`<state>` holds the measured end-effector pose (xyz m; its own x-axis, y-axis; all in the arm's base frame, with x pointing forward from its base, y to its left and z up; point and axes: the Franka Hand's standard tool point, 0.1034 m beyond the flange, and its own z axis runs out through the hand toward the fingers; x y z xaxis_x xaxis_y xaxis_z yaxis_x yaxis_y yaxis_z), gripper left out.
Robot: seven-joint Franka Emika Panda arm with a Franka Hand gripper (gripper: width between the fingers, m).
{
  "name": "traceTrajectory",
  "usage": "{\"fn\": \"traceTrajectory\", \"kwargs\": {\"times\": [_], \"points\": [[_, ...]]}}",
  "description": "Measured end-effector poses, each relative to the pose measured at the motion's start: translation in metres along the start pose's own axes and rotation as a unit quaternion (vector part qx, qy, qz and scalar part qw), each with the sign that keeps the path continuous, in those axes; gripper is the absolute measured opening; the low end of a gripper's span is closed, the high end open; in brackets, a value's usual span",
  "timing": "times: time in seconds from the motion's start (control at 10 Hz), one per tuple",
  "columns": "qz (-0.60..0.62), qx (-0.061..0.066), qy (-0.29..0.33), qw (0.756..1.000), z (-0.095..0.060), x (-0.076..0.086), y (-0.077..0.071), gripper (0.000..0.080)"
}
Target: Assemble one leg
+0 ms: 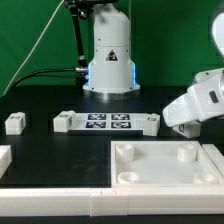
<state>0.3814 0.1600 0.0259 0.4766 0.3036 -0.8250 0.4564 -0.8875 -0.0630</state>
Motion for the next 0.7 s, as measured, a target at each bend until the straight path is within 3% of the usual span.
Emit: {"fn": "traceTrajectory", "kwargs": {"times": [0.6,0.7], "points": [[-0.013,0.004,0.003,1.000,0.024,0.010,0.003,0.0649],[-0.012,0.006,0.004,1.000,0.024,0.010,0.005,0.0618]]}}
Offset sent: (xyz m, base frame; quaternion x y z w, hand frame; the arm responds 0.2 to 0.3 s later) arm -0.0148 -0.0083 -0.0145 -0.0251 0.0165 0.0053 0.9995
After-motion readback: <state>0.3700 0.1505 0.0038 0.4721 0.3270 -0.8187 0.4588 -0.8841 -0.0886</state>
